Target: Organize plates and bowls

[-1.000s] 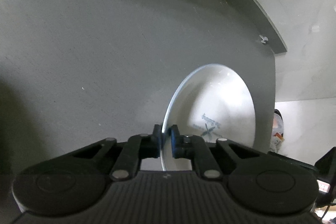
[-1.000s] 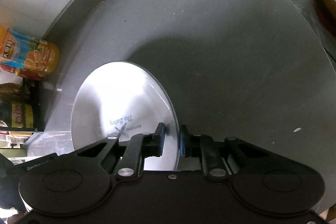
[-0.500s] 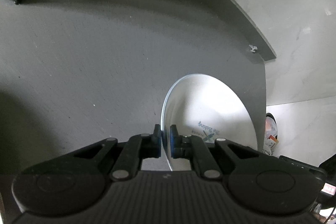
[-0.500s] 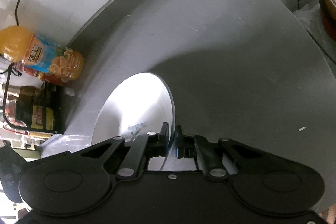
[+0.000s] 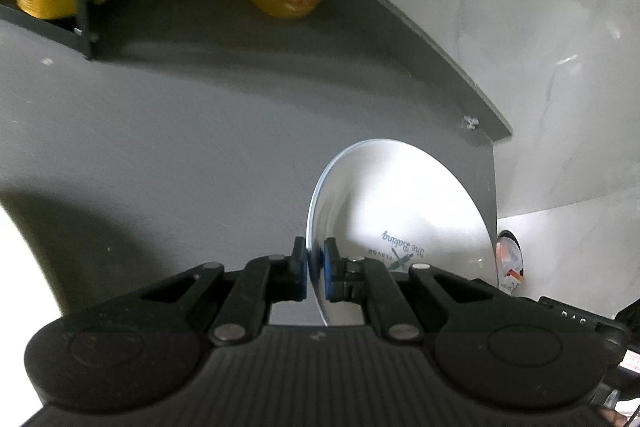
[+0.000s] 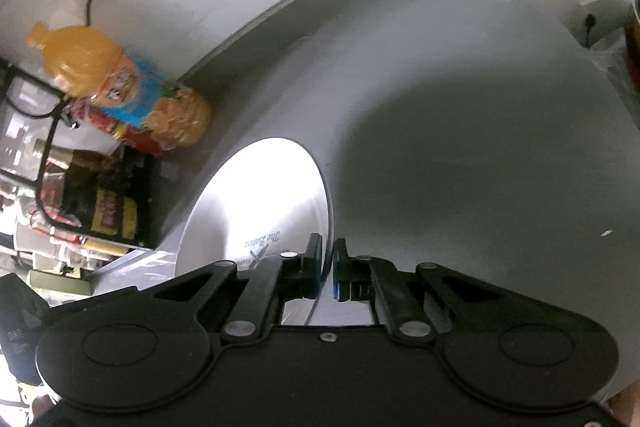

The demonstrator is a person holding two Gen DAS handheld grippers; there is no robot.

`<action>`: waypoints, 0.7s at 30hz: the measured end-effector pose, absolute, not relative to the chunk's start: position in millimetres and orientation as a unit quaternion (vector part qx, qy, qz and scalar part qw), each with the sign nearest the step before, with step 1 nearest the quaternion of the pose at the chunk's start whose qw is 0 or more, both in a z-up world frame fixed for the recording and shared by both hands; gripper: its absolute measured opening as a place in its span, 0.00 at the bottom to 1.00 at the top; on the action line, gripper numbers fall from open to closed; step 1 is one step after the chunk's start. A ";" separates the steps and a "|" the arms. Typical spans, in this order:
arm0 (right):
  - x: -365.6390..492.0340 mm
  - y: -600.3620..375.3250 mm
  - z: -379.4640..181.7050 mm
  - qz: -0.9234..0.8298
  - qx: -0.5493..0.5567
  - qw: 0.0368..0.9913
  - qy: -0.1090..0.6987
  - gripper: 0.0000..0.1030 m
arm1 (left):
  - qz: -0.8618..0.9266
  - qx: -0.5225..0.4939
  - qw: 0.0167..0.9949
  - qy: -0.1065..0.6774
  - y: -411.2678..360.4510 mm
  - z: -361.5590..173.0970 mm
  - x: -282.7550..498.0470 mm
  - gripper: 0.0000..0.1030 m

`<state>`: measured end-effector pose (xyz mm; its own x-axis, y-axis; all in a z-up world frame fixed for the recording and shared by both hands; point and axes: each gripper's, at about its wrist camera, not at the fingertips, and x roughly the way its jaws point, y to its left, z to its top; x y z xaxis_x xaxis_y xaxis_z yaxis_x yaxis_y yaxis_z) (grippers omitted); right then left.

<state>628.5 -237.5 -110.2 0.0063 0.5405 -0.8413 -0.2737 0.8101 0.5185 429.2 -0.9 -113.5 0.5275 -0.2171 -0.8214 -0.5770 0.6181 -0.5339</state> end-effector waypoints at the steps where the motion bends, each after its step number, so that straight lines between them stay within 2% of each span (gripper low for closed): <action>1: 624.9 -234.1 -107.7 0.293 0.103 0.701 0.642 0.05 | 0.119 -0.420 0.767 0.470 2.9 -111.2 425.0 0.06; 21: 538.3 -180.4 -81.8 0.325 0.099 0.687 0.642 0.06 | 0.144 -0.416 0.771 0.461 66.4 -90.3 337.6 0.06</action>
